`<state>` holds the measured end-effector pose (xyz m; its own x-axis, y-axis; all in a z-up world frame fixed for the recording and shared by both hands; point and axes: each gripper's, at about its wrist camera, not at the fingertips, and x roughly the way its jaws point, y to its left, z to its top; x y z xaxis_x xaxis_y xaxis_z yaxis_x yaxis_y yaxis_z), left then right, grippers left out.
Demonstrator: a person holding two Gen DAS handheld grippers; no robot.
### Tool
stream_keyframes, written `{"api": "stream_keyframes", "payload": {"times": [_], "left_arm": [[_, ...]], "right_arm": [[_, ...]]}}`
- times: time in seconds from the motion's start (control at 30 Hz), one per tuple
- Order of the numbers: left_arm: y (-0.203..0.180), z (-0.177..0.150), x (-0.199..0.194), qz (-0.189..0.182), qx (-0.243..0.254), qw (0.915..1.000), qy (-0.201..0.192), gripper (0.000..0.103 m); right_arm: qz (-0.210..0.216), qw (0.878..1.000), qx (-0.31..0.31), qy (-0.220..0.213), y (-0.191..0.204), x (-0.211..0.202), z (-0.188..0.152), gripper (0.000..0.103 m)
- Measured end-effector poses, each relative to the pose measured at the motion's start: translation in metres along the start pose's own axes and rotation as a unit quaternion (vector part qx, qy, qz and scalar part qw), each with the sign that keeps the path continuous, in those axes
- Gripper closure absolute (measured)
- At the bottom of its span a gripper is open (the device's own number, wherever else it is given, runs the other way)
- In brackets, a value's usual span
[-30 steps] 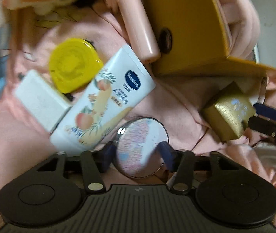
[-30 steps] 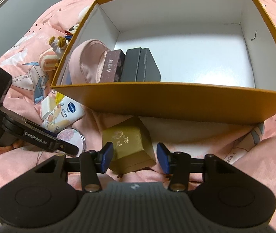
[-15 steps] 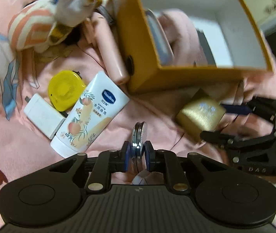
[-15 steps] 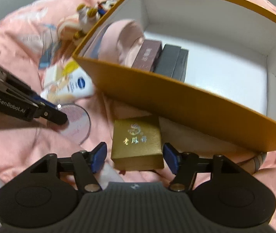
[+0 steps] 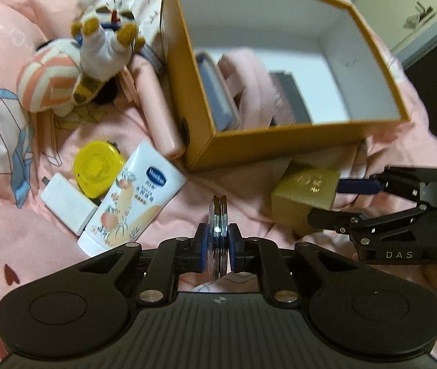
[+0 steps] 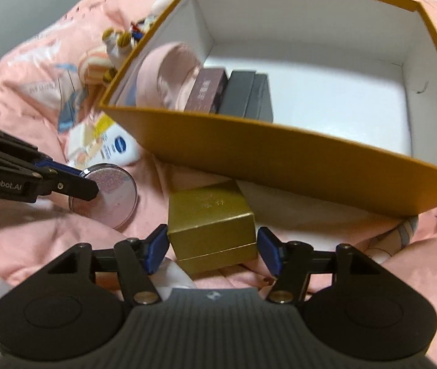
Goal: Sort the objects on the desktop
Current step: 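Lift the compact with the left gripper while the right gripper carries the gold box over the box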
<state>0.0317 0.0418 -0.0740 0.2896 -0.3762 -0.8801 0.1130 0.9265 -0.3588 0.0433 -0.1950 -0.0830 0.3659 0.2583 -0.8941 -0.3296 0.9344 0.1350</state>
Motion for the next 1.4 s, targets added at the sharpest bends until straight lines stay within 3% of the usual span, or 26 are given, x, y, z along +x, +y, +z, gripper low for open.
{"api": "stream_keyframes", "payload": {"times": [0.47,0.63,0.77,0.93,1.07,1.23,1.4], "left_arm": [[-0.051,0.025,-0.060,-0.086,0.020,0.9936,-0.071,0.089],[-0.073,0.055,-0.069,-0.103,0.025,0.9889,-0.104,0.089],[-0.083,0.082,-0.052,-0.105,0.008,0.9882,-0.110,0.089],[-0.093,0.107,-0.014,-0.083,-0.005,0.9926,-0.088,0.089],[-0.100,0.113,0.015,-0.067,-0.005,0.9955,-0.067,0.089],[-0.101,0.116,0.040,-0.054,-0.008,0.9978,-0.039,0.089],[-0.104,0.116,0.054,-0.034,-0.006,0.9991,-0.025,0.089]], "right_arm": [[0.038,0.996,0.003,-0.081,-0.017,-0.089,0.009,0.040],[0.013,0.991,-0.020,-0.134,-0.022,-0.120,0.030,0.040],[-0.021,0.987,-0.037,-0.153,-0.036,-0.125,0.050,0.040],[-0.053,0.990,-0.018,-0.133,-0.063,-0.103,0.074,0.040],[-0.051,0.993,-0.016,-0.108,-0.076,-0.079,0.079,0.040],[-0.060,0.991,-0.097,-0.071,-0.076,-0.058,0.078,0.040],[-0.034,0.978,-0.205,-0.012,-0.074,-0.045,0.087,0.040]]}}
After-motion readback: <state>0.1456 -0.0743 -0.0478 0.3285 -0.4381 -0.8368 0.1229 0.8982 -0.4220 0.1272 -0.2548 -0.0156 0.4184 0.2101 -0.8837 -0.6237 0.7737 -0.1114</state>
